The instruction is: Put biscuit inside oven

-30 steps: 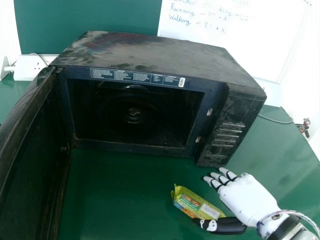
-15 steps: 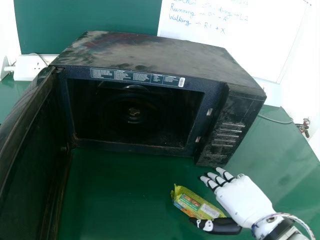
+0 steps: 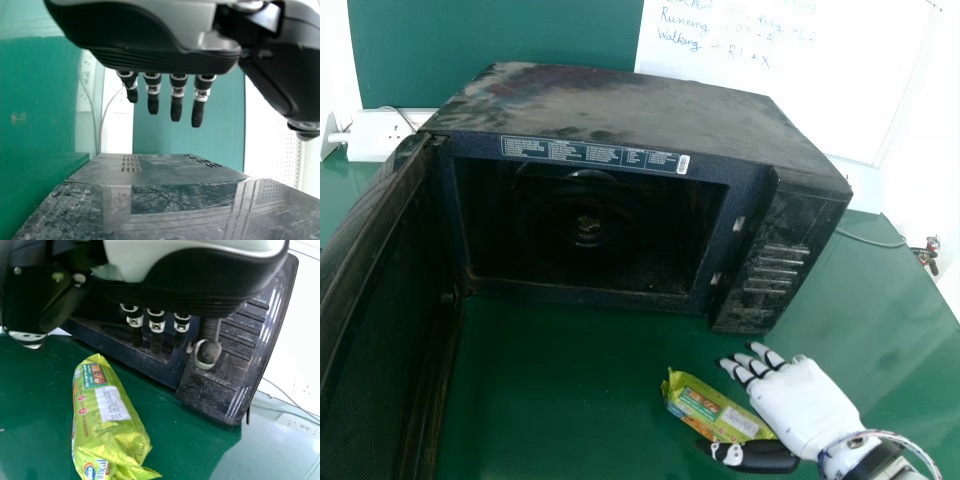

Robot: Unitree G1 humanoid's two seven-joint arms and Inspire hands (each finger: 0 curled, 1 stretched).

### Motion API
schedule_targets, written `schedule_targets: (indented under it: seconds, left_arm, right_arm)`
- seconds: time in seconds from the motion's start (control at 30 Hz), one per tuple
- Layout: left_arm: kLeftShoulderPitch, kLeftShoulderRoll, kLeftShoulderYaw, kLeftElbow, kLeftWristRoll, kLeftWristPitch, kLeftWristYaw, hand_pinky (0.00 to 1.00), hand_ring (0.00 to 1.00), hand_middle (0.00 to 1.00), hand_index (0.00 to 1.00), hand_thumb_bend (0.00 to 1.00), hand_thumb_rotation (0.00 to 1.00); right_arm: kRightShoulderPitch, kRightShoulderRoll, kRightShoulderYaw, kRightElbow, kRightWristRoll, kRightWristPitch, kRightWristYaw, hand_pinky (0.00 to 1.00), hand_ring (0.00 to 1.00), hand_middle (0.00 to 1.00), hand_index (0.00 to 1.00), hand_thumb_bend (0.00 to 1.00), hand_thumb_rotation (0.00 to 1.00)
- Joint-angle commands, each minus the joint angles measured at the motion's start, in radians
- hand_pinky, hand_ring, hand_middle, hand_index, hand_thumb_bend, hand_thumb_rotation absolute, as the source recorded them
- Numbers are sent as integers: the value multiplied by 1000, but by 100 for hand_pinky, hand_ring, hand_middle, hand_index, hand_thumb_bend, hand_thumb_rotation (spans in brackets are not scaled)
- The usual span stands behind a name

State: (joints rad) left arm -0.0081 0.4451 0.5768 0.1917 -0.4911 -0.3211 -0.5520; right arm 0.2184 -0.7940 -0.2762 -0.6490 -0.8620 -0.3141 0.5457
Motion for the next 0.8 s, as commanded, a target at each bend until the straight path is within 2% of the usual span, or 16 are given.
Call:
schedule_targets:
  seconds: [0.0, 0.3, 0.47, 0.77]
  left_arm:
    - [10, -3, -1, 1, 2, -9, 1, 100, 89, 92, 93, 100, 100]
    - [14, -2, -5, -11, 6, -1, 10, 100, 89, 92, 92, 100, 100]
    - [21, -7, -7, -32, -4, 17, 21, 100, 90, 92, 92, 100, 100]
    - [23, -7, -6, -31, 4, 9, 22, 100, 90, 91, 92, 100, 100]
  right_arm:
    - [-1, -19, 9, -8, 0, 10, 32, 0, 100, 97, 100, 88, 95]
    - [-38, -61, 26, 13, 4, 3, 75, 0, 100, 98, 100, 87, 95]
    - [-48, -53, 45, 28, -6, 6, 73, 0, 100, 97, 100, 88, 94]
    - [-73, -50, 93, 62, -46, 11, 63, 0, 100, 97, 100, 86, 95]
